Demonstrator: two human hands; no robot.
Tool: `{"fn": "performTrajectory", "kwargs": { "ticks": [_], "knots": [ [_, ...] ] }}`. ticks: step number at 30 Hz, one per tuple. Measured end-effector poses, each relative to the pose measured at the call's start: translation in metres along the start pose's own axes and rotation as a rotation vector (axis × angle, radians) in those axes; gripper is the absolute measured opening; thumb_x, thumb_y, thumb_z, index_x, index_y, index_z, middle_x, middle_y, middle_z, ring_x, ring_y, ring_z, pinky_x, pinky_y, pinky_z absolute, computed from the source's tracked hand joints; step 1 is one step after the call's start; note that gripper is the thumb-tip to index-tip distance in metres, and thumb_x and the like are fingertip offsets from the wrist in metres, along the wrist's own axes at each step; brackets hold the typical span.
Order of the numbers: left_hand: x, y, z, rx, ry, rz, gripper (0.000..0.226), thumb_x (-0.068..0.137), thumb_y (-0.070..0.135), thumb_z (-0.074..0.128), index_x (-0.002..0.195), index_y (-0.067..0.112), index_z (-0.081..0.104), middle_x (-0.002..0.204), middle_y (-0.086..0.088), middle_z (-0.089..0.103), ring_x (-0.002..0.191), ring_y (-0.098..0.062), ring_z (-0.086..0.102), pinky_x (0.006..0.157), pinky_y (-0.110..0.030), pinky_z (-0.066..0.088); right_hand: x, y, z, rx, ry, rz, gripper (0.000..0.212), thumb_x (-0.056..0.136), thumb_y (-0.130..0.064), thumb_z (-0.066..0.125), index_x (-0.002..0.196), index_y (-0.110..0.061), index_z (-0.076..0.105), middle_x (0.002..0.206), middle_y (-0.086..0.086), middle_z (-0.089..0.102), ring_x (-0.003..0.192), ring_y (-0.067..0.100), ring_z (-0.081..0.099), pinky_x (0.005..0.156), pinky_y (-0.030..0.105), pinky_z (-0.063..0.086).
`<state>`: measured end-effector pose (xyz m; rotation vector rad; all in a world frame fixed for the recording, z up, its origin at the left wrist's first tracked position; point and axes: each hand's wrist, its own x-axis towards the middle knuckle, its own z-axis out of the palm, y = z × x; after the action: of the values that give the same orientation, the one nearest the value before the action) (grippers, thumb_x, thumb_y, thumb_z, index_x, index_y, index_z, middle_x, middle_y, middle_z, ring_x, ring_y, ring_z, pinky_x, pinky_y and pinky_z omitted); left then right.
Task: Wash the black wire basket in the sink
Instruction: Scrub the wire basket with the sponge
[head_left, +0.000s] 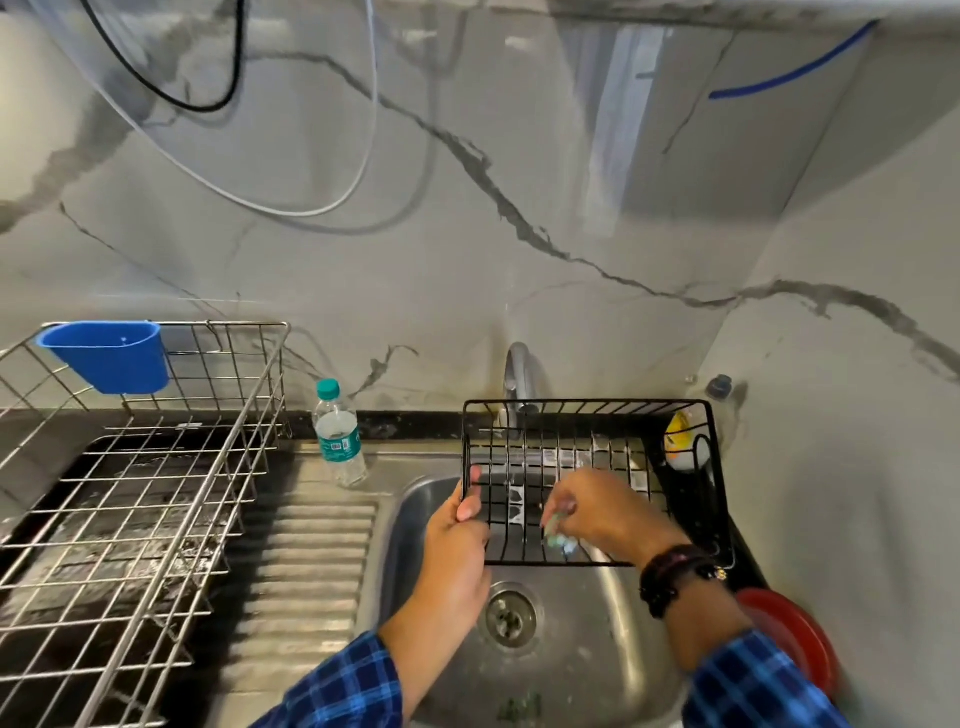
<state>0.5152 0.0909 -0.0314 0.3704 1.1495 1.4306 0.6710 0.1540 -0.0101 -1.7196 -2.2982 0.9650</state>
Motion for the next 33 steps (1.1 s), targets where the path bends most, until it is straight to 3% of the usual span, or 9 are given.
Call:
{"fn": "performTrajectory", "kwargs": {
  "ticks": [4,6,9,12,18,22,25,29,33],
  "knots": [
    [0.002,-0.003,-0.004,-0.014,-0.006,-0.012,0.051,0.081,-0.028,0.026,0.069,0.015,0.051,0.100,0.005,0.065,0.136,-0.026,0.045,0.124,-0.052,0.015,0.010,0.000,-0.008,0.015,0.660,0.117,0.005,0.094,-0.014,0.065,0.097,-0.015,0.068,0.098,-0.003,0.065,0.081,0.003,0.058,0.071,0.011,0.048],
    [-0.001,0.001,-0.002,-0.015,-0.035,-0.005,0.054,0.081,-0.029,0.024,0.068,0.015,0.051,0.094,0.007,0.064,0.130,-0.018,0.050,0.124,-0.051,0.016,0.018,-0.002,-0.010,0.065,0.806,0.150,0.008,0.094,-0.011,0.064,0.101,-0.013,0.069,0.103,0.002,0.063,0.080,0.004,0.054,0.065,0.004,0.036],
    [-0.004,0.001,0.001,0.006,-0.099,0.012,0.050,0.081,-0.031,0.023,0.074,0.006,0.056,0.086,0.008,0.058,0.097,0.001,0.055,0.123,-0.047,0.020,0.024,-0.009,-0.009,0.105,0.773,0.163,0.014,0.094,-0.007,0.063,0.105,-0.014,0.069,0.111,0.003,0.062,0.085,0.003,0.054,0.059,-0.002,0.034],
    [-0.002,-0.005,0.001,0.040,-0.108,0.020,0.038,0.081,-0.031,0.023,0.110,-0.023,0.047,0.085,0.006,0.053,0.084,0.007,0.059,0.122,-0.043,0.020,0.025,-0.022,0.006,0.092,0.706,0.095,0.014,0.096,-0.009,0.061,0.102,-0.017,0.069,0.106,-0.003,0.062,0.087,0.002,0.056,0.066,0.002,0.038],
    [-0.005,-0.014,0.007,0.026,-0.106,0.025,0.063,0.078,-0.029,0.023,0.066,0.016,0.065,0.082,-0.001,0.072,0.092,-0.012,0.057,0.095,-0.030,0.039,0.030,-0.040,0.033,0.154,0.457,-0.021,0.010,0.092,-0.015,0.068,0.100,-0.019,0.072,0.102,-0.005,0.066,0.095,0.008,0.064,0.083,0.019,0.053],
    [-0.001,-0.018,-0.003,0.030,0.000,0.002,0.051,0.079,-0.028,0.024,0.066,0.015,0.048,0.119,-0.003,0.063,0.114,-0.010,0.048,0.115,-0.038,0.025,0.029,-0.007,0.014,1.024,0.780,0.323,0.009,0.088,-0.003,0.069,0.091,-0.010,0.073,0.090,0.002,0.073,0.079,0.012,0.068,0.060,0.017,0.052],
    [-0.004,-0.025,-0.014,0.040,0.015,-0.089,0.054,0.080,-0.028,0.022,0.067,0.018,0.047,0.102,0.002,0.059,0.082,-0.009,0.048,0.066,-0.026,0.033,0.037,0.019,-0.001,1.499,0.971,0.512,0.007,0.092,0.001,0.062,0.092,-0.004,0.067,0.089,0.012,0.071,0.056,0.007,0.066,0.043,0.015,0.048],
    [-0.012,-0.044,-0.015,0.079,0.020,-0.247,0.051,0.079,-0.028,0.023,0.072,0.016,0.048,0.091,-0.003,0.056,0.066,-0.015,0.041,0.052,-0.027,0.029,0.031,0.008,0.018,1.127,0.905,0.582,0.012,0.084,0.002,0.064,0.090,-0.007,0.068,0.077,0.004,0.071,0.056,0.007,0.062,0.043,0.018,0.044],
    [-0.017,-0.057,-0.003,0.147,-0.006,-0.348,0.048,0.081,-0.026,0.021,0.071,0.016,0.043,0.065,-0.003,0.043,0.055,-0.017,0.032,0.055,-0.030,0.025,0.029,-0.029,0.061,0.932,0.622,0.385,0.021,0.075,0.001,0.068,0.062,-0.014,0.070,0.055,-0.007,0.064,0.053,0.010,0.056,0.046,0.023,0.042]
  ]
}}
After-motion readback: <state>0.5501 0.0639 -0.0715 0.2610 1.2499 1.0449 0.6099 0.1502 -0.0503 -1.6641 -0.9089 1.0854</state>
